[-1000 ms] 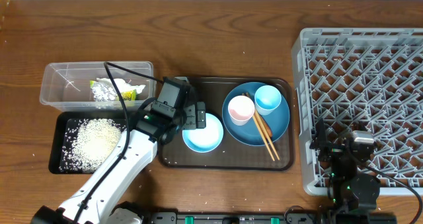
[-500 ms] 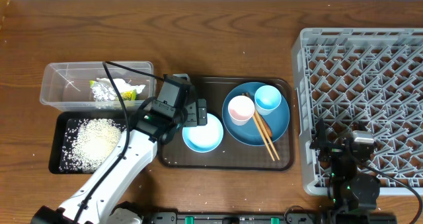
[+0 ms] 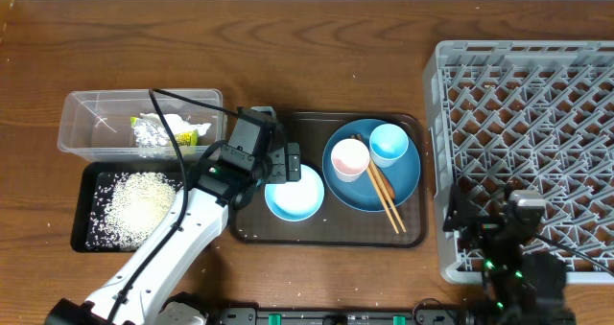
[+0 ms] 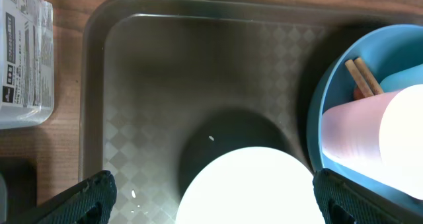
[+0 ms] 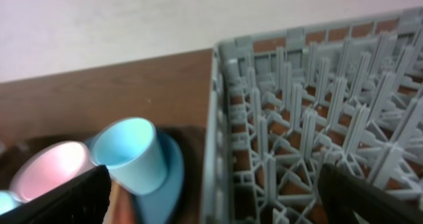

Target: Sort waste into correct bins and load items into the dishwasher rack

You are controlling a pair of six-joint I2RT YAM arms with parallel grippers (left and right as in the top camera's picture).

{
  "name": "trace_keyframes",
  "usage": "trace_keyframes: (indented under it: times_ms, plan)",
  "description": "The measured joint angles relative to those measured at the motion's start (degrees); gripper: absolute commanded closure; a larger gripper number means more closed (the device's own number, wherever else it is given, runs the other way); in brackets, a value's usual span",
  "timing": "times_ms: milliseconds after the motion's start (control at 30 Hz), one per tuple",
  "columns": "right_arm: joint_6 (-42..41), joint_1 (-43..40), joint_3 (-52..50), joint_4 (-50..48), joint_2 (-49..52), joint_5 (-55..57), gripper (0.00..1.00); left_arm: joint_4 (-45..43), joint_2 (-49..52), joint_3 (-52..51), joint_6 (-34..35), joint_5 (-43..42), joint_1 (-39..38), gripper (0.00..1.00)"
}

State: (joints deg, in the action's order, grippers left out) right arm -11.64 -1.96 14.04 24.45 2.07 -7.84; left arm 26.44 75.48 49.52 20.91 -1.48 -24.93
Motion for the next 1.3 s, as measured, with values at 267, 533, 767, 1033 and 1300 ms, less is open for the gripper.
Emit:
trace_keyframes:
  times_ms: [267,533,767,1033,1300]
  plan:
    - [-0.37,0.00,32.59,24.33,15.61,-0.81,0.01,0.09,0.00,0.00,0.00,0.15,0.00,0.02]
    - [0.15,0.00,57.99,47.84,42.51,-1.22,0.01,0.09,0.00,0.00,0.00,0.17,0.00,0.02]
    - [0.74,0.00,64.26,46.66,55.01,-6.43,0.20,0.09,0.00,0.00,0.00,0.17,0.00,0.02]
    - [1.46,4.50,64.57,46.21,61.46,-12.66,0.47,0.09,0.00,0.00,0.00,0.17,0.00,0.02]
    - [1.62,14.40,64.65,45.90,67.69,-10.10,0.65,0.09,0.00,0.00,0.00,0.20,0.00,0.01]
